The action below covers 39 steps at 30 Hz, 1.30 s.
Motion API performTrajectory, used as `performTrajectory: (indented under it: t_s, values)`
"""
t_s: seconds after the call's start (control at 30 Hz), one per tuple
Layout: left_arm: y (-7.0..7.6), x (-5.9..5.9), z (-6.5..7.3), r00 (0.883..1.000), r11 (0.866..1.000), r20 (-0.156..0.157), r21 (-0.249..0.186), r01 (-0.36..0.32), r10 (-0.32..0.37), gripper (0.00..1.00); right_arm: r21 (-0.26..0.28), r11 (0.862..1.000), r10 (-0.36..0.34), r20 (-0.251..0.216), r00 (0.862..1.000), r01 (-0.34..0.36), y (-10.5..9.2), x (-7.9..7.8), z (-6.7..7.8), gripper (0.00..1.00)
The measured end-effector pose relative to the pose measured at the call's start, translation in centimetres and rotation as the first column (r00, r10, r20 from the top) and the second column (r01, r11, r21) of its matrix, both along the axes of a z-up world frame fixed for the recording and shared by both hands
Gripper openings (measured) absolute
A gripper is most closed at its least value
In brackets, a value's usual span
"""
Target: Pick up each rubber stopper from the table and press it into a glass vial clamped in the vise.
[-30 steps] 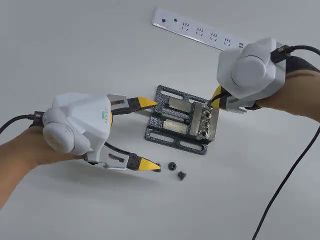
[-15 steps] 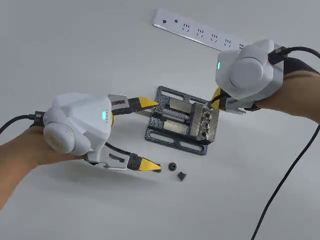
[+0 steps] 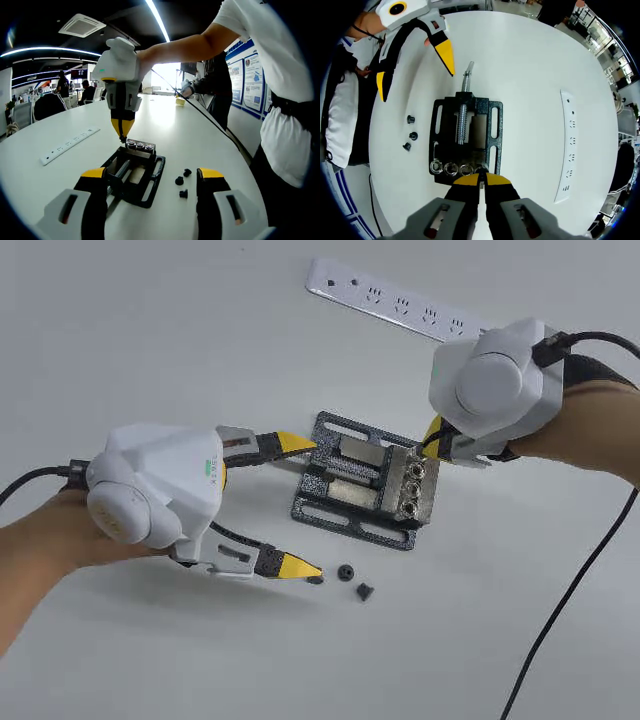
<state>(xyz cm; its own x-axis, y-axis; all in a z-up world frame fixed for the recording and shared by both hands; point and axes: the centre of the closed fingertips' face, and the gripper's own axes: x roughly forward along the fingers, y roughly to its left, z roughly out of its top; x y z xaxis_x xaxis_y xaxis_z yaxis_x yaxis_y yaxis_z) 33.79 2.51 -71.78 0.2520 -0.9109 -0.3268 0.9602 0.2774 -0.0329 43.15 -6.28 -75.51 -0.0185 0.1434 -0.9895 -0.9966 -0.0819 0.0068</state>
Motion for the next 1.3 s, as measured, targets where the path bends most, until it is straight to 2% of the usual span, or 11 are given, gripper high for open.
performTrajectory:
  t_s: [0.93, 1.3]
  values:
    - [0.22, 0.03, 0.15, 1.0, 1.0, 0.004, 0.0, -0.003, 0.003, 0.71, 0.003, 0.999, -0.036, -0.013, 0.999, 0.036, 0.03, -0.1, -0.09, 0.02]
    - [-0.2, 0.13, 0.21, 1.0, 1.0, 0.004, -0.006, 0.008, -0.008, 0.71, 0.001, 0.999, -0.054, -0.023, 0.998, 0.054, -0.07, 0.02, -0.21, 0.02]
